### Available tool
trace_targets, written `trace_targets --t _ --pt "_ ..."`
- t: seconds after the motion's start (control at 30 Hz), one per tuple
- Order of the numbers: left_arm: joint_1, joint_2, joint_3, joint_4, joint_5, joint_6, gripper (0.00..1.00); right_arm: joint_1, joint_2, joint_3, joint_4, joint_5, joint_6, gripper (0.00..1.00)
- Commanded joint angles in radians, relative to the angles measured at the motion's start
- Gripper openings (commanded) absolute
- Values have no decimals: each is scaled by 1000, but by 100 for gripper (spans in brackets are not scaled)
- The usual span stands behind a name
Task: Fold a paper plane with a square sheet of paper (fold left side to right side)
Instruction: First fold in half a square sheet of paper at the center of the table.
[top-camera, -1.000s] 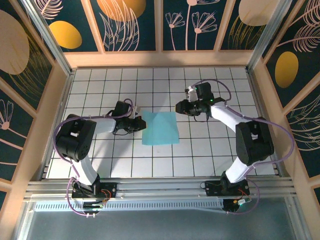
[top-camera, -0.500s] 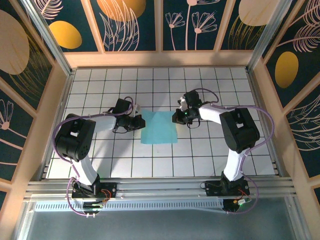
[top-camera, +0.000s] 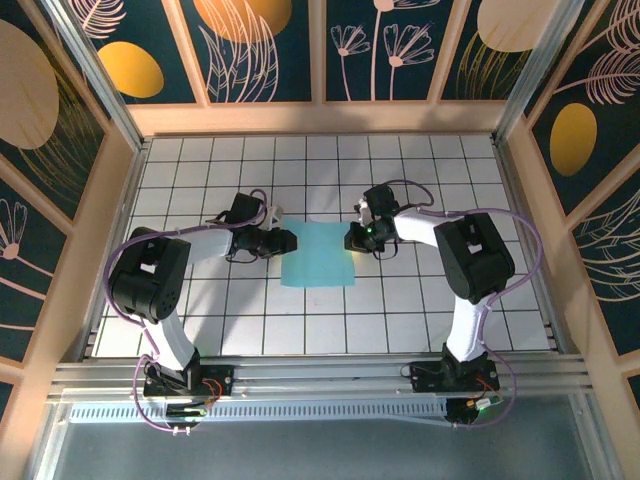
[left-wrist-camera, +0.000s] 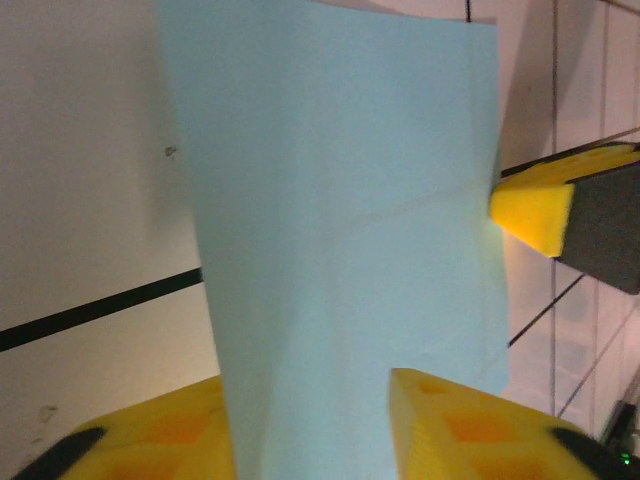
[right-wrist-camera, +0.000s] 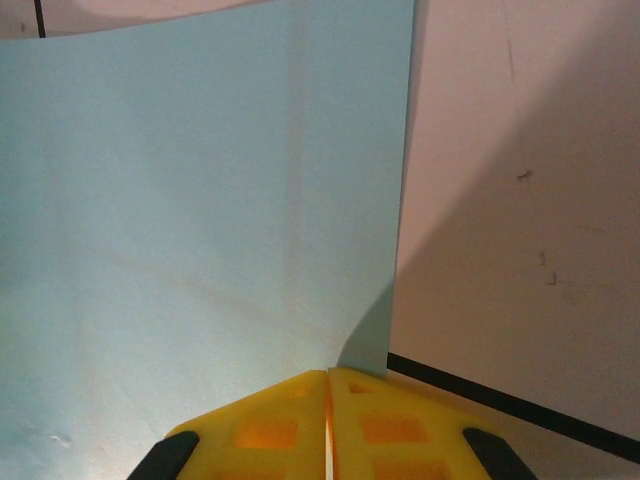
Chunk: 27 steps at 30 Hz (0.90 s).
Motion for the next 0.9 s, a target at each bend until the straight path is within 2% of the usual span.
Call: trace_targets --t 0.0,0.1,0.2,0.43,0.67,0.87 --pt "-7 -33 5 51 76 -49 47 9 35 -5 -61 59 1 10" --pt "-17 -49 -1 103 111 -89 56 10 36 -4 -57 59 2 10" --pt "-34 -50 2 156 142 -133 60 12 36 -2 -56 59 2 10" --pt "-93 27 53 204 158 -166 62 15 26 -8 -31 38 11 10" --pt "-125 77 102 231 152 -185 56 16 -1 -29 15 1 23 10" --pt "-131 108 109 230 133 -183 37 15 -23 -44 51 -18 37 10"
